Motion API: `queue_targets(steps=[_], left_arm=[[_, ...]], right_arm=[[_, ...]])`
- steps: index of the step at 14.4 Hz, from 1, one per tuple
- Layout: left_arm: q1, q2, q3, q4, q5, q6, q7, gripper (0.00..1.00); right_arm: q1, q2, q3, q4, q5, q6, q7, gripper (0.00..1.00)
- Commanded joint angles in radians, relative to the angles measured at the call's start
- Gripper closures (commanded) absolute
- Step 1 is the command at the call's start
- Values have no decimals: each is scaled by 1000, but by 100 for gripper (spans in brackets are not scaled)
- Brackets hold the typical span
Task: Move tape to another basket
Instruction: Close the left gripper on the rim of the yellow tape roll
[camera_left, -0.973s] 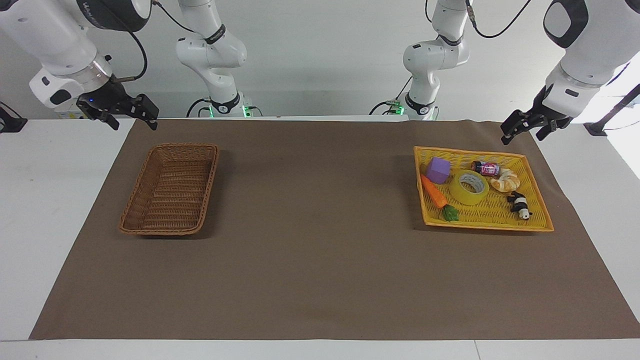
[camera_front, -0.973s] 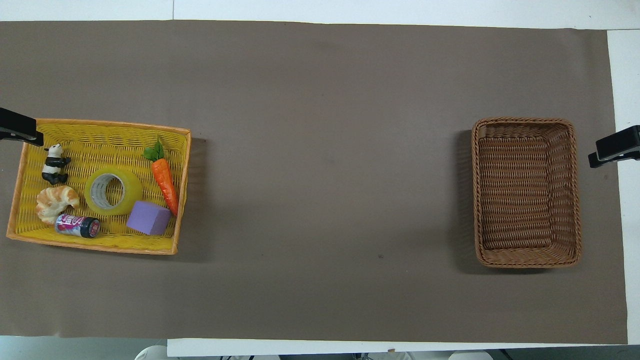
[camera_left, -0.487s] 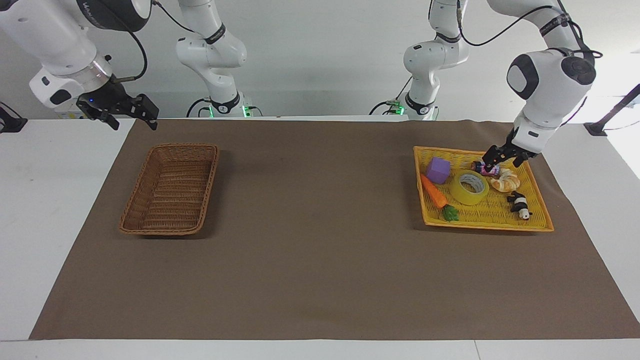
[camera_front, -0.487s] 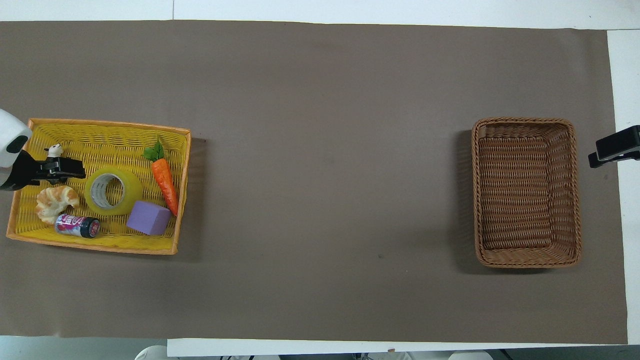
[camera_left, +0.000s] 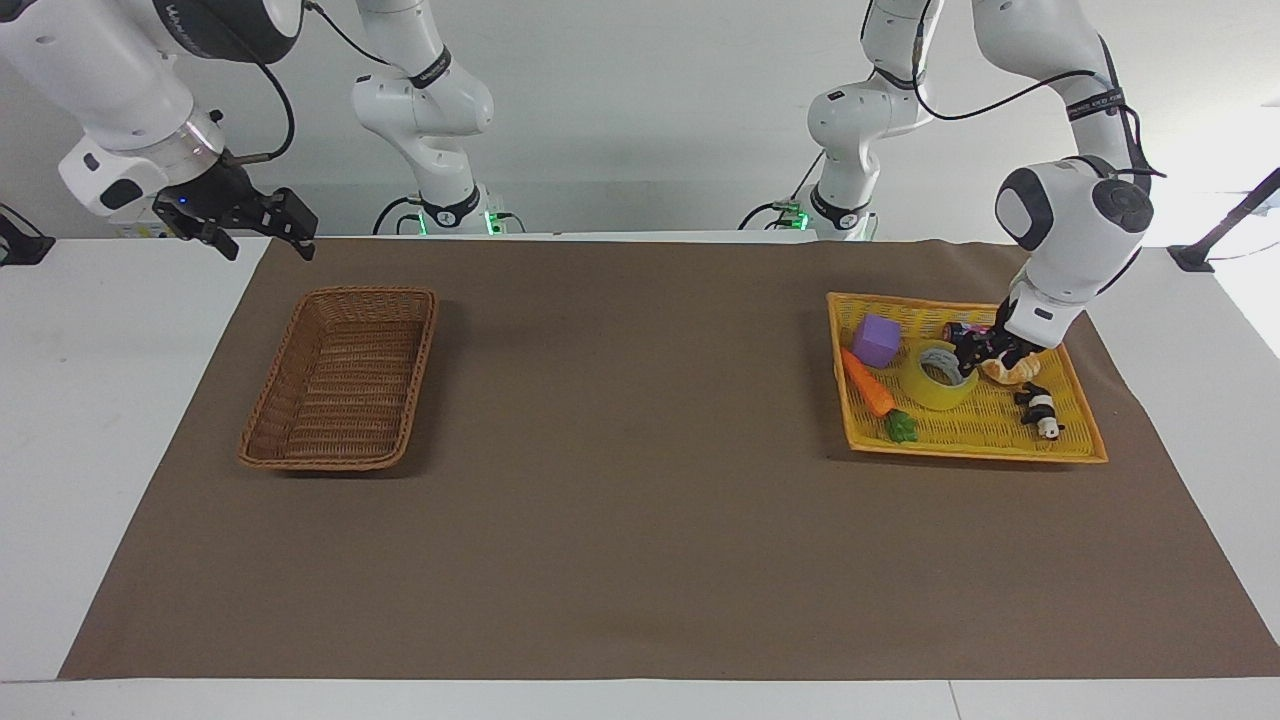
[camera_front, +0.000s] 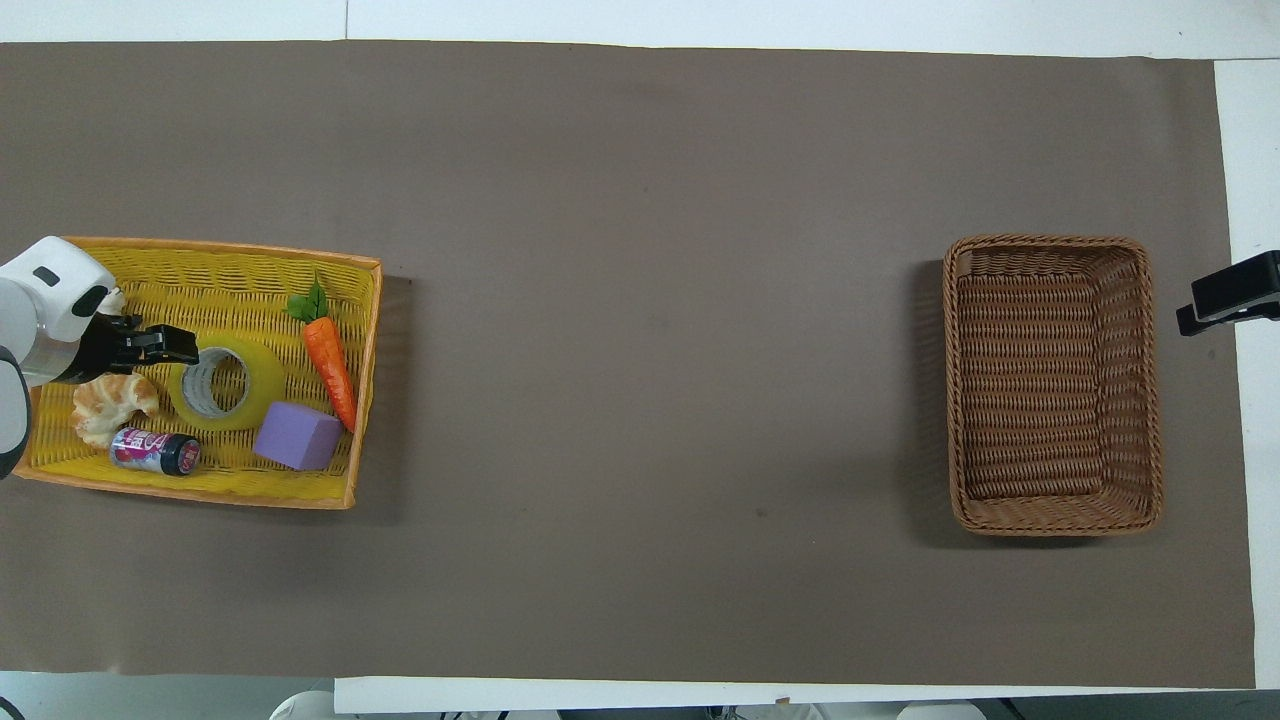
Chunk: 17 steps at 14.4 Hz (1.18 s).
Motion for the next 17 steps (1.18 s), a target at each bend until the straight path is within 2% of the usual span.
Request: queue_targets(steps=[1, 11, 13, 17], left_arm=[[4, -17, -4, -63, -6, 49, 33, 20], [-9, -16, -5, -153, -6, 174, 35, 21], [-10, 22, -5, -153, -6, 214, 35, 21], [-25, 33, -5, -162, -6, 224, 35, 21]], right_arm=[[-5, -22, 5, -26, -6, 4, -19, 1], [-5, -22, 5, -26, -6, 6, -19, 1], [-5, -22, 5, -26, -6, 4, -19, 1], [-5, -22, 5, -26, -6, 6, -19, 1]])
